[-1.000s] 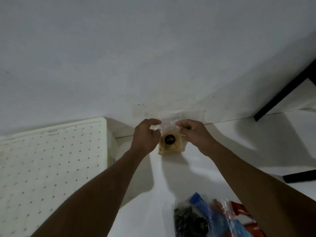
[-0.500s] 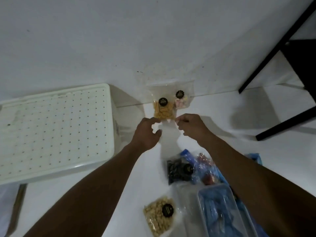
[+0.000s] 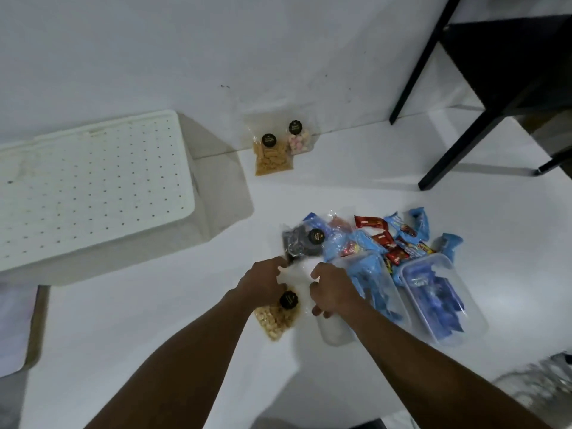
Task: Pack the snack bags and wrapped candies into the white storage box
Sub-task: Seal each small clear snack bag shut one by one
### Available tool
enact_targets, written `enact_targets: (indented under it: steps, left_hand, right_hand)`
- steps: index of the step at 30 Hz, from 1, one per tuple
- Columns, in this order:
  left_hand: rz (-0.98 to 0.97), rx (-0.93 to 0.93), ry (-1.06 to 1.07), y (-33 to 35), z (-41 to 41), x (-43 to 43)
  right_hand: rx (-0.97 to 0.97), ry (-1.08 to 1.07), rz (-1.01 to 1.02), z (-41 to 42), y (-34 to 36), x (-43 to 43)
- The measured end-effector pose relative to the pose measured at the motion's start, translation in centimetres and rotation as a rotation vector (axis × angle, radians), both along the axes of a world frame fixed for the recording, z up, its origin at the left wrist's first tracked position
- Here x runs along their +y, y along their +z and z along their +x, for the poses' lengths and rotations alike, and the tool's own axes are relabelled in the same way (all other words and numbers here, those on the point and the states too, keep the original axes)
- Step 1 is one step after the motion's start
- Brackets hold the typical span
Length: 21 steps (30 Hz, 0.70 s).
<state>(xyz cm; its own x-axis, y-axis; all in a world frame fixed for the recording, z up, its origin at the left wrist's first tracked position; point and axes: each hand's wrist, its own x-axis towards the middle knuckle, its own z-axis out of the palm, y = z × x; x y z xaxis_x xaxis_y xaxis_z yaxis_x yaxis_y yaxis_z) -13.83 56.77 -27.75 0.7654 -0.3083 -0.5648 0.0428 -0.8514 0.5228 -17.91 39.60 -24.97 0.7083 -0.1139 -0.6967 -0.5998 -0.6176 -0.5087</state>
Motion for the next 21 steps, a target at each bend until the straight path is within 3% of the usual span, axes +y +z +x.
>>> enact_targets:
  steps: [4,6,12,21]
  left_hand:
    - [0.023,0.008,0.061,-1.0,-2.0,0.3]
    - [0.021,0.003,0.064,-1.3,-2.6,0.5]
    - [-0.051,-0.033,0.166,-0.9,-3.3,1.3]
    - [-0.326,-0.089,0.201,5.6,1.0,1.0]
  right_hand:
    - [-0.035,0.184,-0.264,-2.5,-3.3,1.1]
    - [-0.097,0.186,-0.303,-3.2,-4.2,1.3]
    - [-0.163,0.05,-0.15,-3.9,-3.9,0.9]
    - [-0.316,0.286,0.005,1.0,3.5,-0.3]
